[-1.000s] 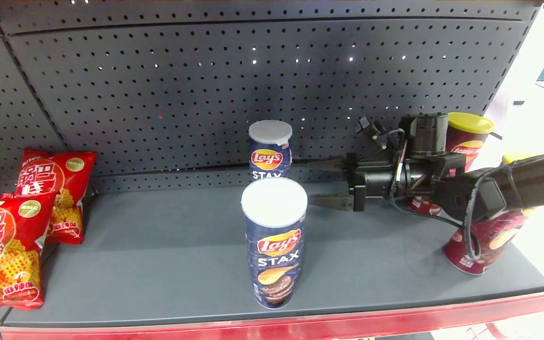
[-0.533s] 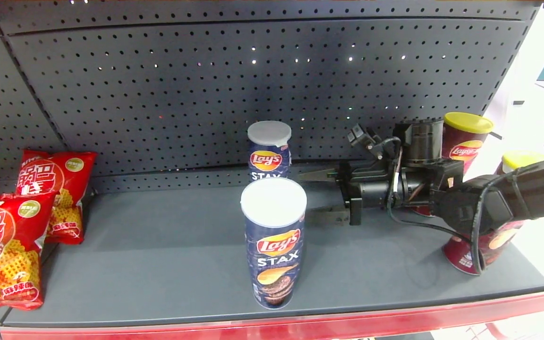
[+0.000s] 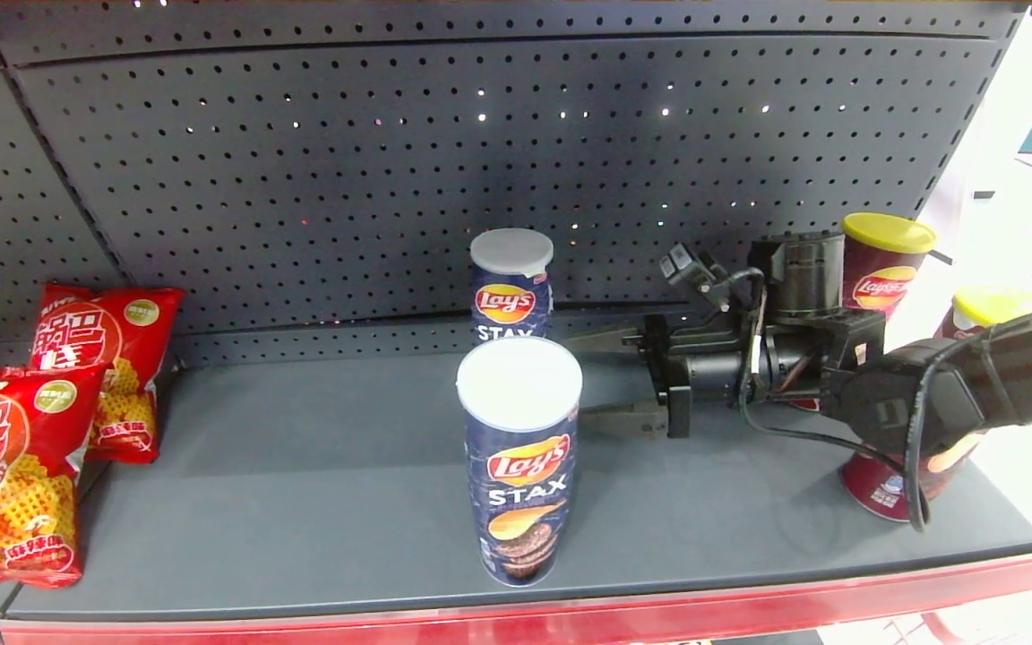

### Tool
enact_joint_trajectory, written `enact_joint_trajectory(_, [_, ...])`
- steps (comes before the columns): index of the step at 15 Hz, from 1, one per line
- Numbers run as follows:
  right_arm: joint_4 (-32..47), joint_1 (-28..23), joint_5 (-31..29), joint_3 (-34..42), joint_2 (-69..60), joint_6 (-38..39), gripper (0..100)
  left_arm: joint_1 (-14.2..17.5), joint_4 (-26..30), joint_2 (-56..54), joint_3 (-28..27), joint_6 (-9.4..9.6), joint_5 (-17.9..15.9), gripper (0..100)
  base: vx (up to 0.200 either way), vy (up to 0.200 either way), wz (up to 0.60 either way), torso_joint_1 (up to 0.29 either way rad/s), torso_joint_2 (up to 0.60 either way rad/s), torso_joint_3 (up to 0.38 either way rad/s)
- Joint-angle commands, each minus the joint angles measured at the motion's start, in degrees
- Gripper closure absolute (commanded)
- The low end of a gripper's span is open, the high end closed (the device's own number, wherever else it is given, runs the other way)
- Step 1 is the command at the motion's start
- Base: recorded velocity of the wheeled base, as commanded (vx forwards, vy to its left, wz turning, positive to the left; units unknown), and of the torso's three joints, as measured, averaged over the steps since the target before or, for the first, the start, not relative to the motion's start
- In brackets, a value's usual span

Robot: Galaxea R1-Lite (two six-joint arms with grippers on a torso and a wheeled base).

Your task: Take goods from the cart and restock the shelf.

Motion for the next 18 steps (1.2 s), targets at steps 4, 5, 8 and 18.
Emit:
enact_joint_trajectory(4, [-0.1,0.16,0.02,1.66,-1.07,-0.06,0,0.01,0.0,0.0,0.01,-0.02,-0.01,0,0.0,0.0,0.0,0.0,0.0,0.0])
enact_joint_trajectory(5, [-0.1,0.16,0.02,1.84,-1.16,-0.06,0,0.01,0.0,0.0,0.01,-0.02,-0.01,0,0.0,0.0,0.0,0.0,0.0,0.0])
enact_joint_trajectory(8, [-0.1,0.34,-0.07,2.28,-1.68,-0.06,0,0.01,0.0,0.0,0.01,-0.02,-0.01,0,0.0,0.0,0.0,0.0,0.0,0.0])
enact_joint_trajectory(18, [-0.18,1.39,-0.24,4.04,-3.0,-0.06,0,0.01,0.0,0.0,0.01,-0.02,0.08,0,0.0,0.0,0.0,0.0,0.0,0.0])
